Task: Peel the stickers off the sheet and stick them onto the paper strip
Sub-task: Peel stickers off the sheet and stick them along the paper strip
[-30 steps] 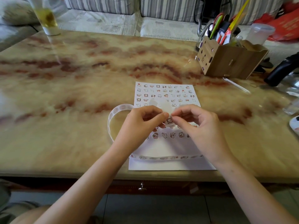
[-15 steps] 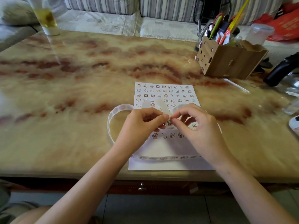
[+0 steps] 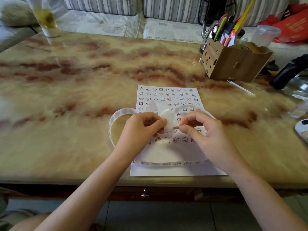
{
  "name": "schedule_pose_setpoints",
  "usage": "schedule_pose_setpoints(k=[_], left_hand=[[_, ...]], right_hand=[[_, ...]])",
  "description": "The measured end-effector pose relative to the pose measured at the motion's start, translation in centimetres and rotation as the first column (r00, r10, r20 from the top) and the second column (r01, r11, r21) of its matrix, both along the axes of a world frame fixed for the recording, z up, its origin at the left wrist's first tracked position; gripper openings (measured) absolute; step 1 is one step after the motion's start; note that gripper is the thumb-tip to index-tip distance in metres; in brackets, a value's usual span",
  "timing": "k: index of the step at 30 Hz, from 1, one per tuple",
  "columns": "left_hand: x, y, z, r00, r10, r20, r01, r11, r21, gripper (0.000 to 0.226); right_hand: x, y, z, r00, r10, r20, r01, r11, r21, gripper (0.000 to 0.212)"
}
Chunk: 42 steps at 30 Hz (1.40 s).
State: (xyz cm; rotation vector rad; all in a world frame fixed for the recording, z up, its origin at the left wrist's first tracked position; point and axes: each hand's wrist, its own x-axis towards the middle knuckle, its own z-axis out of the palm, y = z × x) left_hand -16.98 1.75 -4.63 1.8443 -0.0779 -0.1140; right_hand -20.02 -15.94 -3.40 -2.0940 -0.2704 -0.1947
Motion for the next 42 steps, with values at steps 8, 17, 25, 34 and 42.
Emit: schedule_pose_setpoints(k=[8, 17, 25, 34, 42], left_hand=[[-0.1, 0.0, -0.3, 0.998, -0.023, -0.059, 0.028, 0.996, 0.086, 0.018], [0.0, -0.1, -0.4, 0.997, -0.024, -0.076, 0.034, 0.991, 0.131, 0.018], [0.1, -0.2, -0.4, 0.995, -0.02, -0.094, 0.032, 0.991, 0.128, 0.017], [0.1, -0.1, -0.4, 0.996, -0.03, -0.087, 0.042, 0.989, 0.14, 0.019], [0.1, -0.2, -0.5, 0.996, -0.028, -0.089, 0.04, 0.99, 0.133, 0.018]], right_hand=[[1.2, -3.6, -0.6, 0.905, -0.184, -0.385, 0.167, 0.983, -0.077, 0.014], [1.1, -4.8, 0.0, 0.846, -0.28, -0.454, 0.247, 0.96, -0.132, 0.007], [1.2, -4.9, -0.1, 0.843, -0.271, -0.466, 0.238, 0.963, -0.129, 0.009], [1.4, -4.8, -0.6, 0.841, -0.296, -0.454, 0.252, 0.955, -0.155, 0.007], [1.5, -4.7, -1.2, 0.853, -0.31, -0.42, 0.263, 0.95, -0.167, 0.009]])
